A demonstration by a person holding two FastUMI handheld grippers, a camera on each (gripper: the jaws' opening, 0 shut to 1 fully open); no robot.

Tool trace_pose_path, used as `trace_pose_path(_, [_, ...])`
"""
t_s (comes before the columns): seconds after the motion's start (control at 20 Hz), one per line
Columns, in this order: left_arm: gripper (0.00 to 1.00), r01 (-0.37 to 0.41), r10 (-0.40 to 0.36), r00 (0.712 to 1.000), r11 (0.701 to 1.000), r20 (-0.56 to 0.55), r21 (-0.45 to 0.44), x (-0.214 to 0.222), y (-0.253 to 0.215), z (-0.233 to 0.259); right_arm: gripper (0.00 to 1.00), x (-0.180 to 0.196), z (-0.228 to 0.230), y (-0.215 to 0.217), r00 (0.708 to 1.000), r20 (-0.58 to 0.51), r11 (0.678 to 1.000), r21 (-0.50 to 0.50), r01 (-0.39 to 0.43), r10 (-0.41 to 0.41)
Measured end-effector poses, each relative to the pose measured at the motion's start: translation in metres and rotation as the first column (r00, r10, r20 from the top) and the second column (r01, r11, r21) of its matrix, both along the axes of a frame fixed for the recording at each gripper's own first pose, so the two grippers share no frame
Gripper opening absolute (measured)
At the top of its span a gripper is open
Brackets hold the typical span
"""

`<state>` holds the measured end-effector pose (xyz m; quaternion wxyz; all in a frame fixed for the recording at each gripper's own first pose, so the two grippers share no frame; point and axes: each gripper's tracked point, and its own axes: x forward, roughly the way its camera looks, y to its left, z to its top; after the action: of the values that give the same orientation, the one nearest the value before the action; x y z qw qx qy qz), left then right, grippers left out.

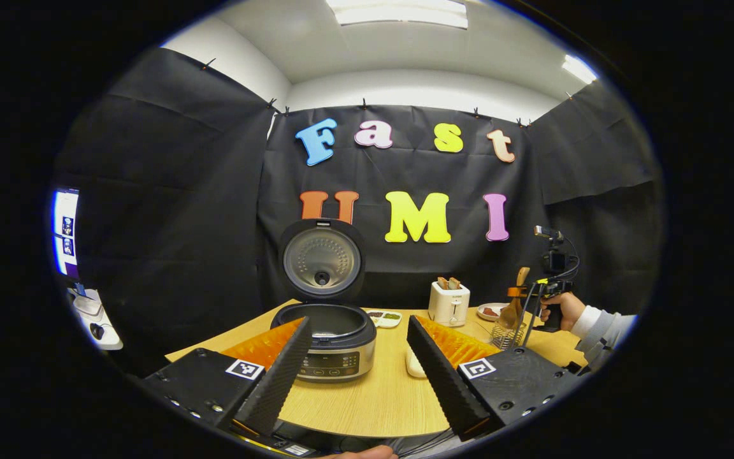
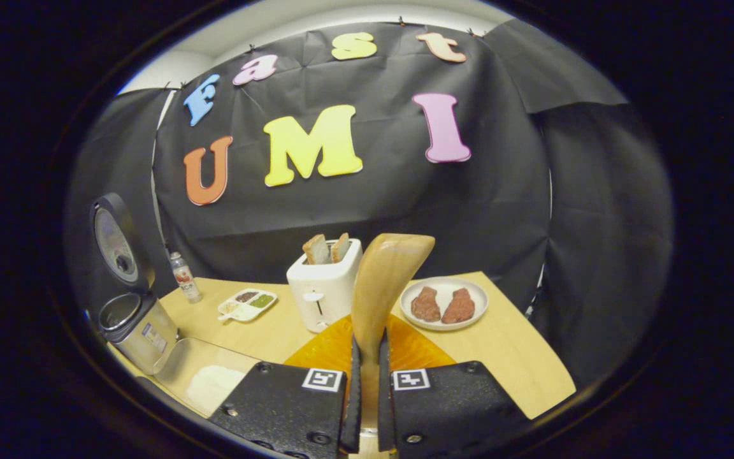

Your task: Close the left gripper, press the button to open the rice cooker; take a wooden spoon from the chopstick holder with the right hand, scoop a spoonful of rice and pour it into the rice cooker, then put the wooden spoon back into the chopstick holder.

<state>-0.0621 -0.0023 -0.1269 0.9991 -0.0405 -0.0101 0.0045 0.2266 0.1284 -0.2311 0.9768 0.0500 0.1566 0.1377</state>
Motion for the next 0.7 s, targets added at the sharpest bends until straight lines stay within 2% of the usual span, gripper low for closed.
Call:
trace_pose_path(0.05, [0.96,0.005,-0.005,1.0,1.0,-0.005,0.002,0.007,0.0,-0.001,0.19,0.001,0.0,-0.002,1.0,-0.013,1.0,0.014,0.0,0.0])
trace_pose_path(0.2, [0.96,0.007,-0.007,1.0,1.0,-0.031,0.019,0.033,0.002,-0.005,0.8,0.003,0.015,-0.031,0.995,0.021,0.995,0.018,0.097,-0.097])
trace_pose_path(0.3, [0.96,0.01,-0.008,0.998,1.0,-0.055,0.027,0.05,0.003,-0.01,0.77,-0.005,0.035,-0.044,0.984,0.093,0.989,0.014,0.15,-0.151])
trace_pose_path(0.35, [0.96,0.006,-0.004,0.998,0.999,-0.065,0.032,0.058,0.005,-0.011,0.83,-0.011,0.046,-0.046,0.98,0.118,0.987,0.019,0.16,-0.161])
trace_pose_path(0.7, [0.96,0.012,-0.013,0.994,1.0,-0.106,-0.008,0.103,0.015,-0.006,0.83,-0.097,0.114,-0.049,0.93,0.313,0.98,0.014,0.197,-0.191])
